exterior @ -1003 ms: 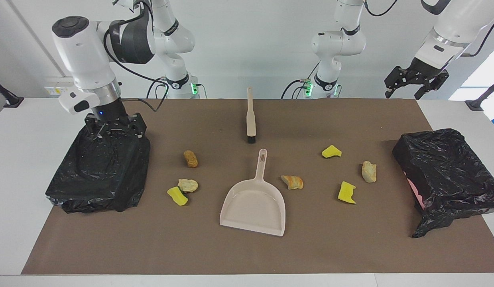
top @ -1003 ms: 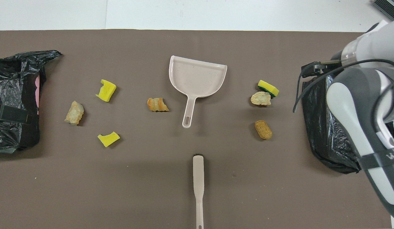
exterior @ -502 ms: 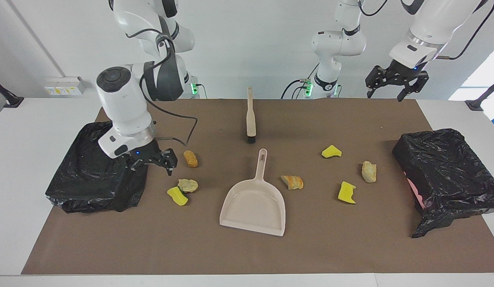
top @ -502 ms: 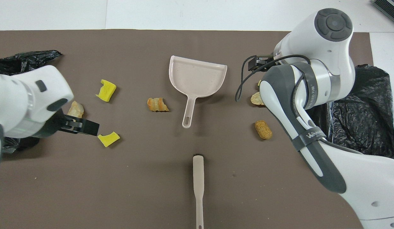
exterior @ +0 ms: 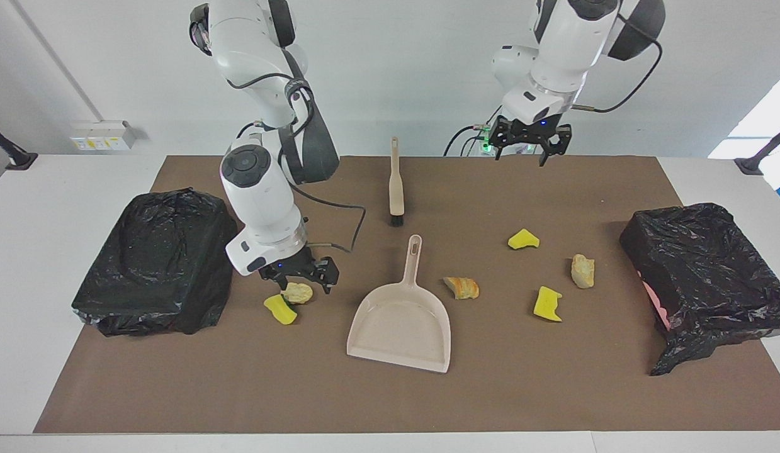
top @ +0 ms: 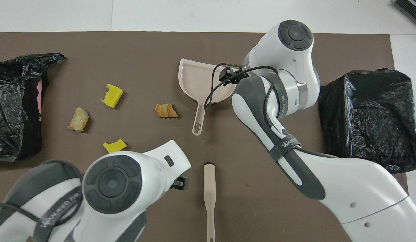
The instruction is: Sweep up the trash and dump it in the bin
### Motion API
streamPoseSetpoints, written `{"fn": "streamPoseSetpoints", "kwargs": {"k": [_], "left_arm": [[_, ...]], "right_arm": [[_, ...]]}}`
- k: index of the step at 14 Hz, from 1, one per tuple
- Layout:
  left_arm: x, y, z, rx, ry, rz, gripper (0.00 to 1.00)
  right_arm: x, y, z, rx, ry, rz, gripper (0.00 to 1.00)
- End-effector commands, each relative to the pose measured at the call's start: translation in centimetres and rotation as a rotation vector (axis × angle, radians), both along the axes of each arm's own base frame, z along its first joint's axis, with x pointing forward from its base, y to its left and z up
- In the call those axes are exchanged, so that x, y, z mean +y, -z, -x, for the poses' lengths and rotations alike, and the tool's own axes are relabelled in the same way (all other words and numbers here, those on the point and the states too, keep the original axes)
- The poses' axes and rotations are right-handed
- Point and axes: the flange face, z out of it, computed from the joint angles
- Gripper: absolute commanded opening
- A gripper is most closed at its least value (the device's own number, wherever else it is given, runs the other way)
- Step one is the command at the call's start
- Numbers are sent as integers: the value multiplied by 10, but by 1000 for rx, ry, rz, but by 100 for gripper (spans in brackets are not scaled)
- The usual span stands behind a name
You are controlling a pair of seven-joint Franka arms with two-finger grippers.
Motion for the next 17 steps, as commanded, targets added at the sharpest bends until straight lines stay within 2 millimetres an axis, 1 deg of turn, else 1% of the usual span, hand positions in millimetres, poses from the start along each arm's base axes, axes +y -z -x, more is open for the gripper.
{"fn": "streamPoseSetpoints", "kwargs": {"k": [1,2,3,4,5,6,7,9,10,11,12,13,14,15,16,17], "left_arm": [[-28,34,50,-9,-25,15,100],[-49,51,67,-6,-42,6,100],[-63,76,83,-4,-56,-3,100],[-70,96,101,-11,-58,2,100],[-75,111,115,-18,-66,10,100],[-83,123,127,-21,-56,13,100],[-90,133,137,-21,-57,8,100],[-101,145,148,-25,-57,10,100],[-102,148,152,-29,-50,17,100],[-102,149,155,-26,-45,17,97],[-103,149,158,-7,-63,26,90],[-104,152,164,23,-68,34,80],[-104,151,165,34,-70,40,75],[-104,153,166,37,-71,37,70],[-104,155,166,39,-70,33,69],[-106,158,172,41,-58,27,69]], "right_arm": [[24,-3,-1,31,50,-94,100],[35,-3,5,46,50,-108,100],[43,2,11,77,56,-125,100],[47,5,14,91,53,-127,100],[48,11,15,93,59,-127,100],[69,19,26,105,50,-120,100],[83,24,29,92,51,-127,100],[97,31,33,80,49,-139,100],[99,32,33,68,45,-135,100],[102,37,35,59,30,-135,100],[104,49,41,72,20,-115,100],[109,58,48,77,3,-92,100],[110,60,53,87,-5,-81,99],[109,63,55,93,-6,-76,89],[109,66,57,98,-6,-72,77],[109,66,59,102,-9,-69,60]]}}
